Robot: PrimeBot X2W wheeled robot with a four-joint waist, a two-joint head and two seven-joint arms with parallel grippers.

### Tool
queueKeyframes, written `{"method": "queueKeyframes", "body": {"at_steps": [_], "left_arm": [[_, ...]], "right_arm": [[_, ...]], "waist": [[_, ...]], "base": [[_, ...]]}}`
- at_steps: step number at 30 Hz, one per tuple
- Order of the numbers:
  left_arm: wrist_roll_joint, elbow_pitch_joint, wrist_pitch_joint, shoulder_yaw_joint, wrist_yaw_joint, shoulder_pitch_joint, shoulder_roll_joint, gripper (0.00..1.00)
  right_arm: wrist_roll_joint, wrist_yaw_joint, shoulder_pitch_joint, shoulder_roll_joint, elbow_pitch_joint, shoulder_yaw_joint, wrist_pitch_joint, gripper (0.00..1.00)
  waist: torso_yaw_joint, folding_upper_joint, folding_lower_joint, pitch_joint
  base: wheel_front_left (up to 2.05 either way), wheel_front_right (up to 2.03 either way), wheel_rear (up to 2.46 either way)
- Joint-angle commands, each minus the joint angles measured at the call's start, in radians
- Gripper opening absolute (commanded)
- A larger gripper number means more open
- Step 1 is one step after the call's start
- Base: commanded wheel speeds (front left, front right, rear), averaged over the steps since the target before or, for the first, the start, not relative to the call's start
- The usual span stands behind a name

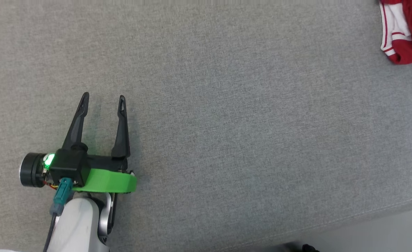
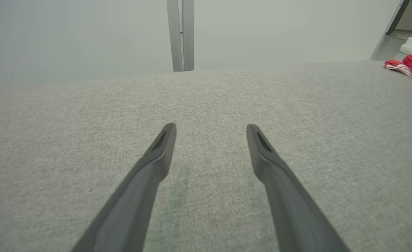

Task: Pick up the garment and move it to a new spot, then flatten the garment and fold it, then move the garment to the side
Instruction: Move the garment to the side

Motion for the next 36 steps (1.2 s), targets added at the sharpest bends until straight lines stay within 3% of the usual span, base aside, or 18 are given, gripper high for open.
{"method": "queueKeyframes", "body": {"at_steps": [1, 16, 25, 36], "left_arm": [[-0.004, 0.005, 0.001, 0.007, 0.004, 0.023, -0.002, 1.00], [-0.054, 0.035, 0.000, 0.093, -0.011, 0.181, -0.017, 1.00], [-0.062, 0.063, 0.000, 0.114, -0.030, 0.235, -0.030, 1.00], [-0.063, 0.093, 0.000, 0.122, -0.045, 0.268, -0.039, 1.00]], "right_arm": [[-0.028, -0.002, 0.041, 0.014, -0.036, -0.028, -0.004, 1.00], [-0.206, -0.002, 0.547, 0.264, -0.457, -0.362, -0.004, 1.00], [-0.230, -0.002, 0.864, 0.404, -0.612, -0.498, -0.004, 1.00], [-0.258, -0.002, 1.118, 0.517, -0.729, -0.592, -0.004, 1.00]], "waist": [[0.008, -0.0001, -0.0001, -0.082], [0.052, -0.0001, -0.0001, -0.331], [0.108, -0.0001, -0.0001, -0.415], [0.153, -0.0001, -0.0001, -0.483]], "base": [[0.00, 0.00, 0.00], [0.00, 0.00, 0.00], [0.00, 0.00, 0.00], [0.00, 0.00, 0.00]]}}
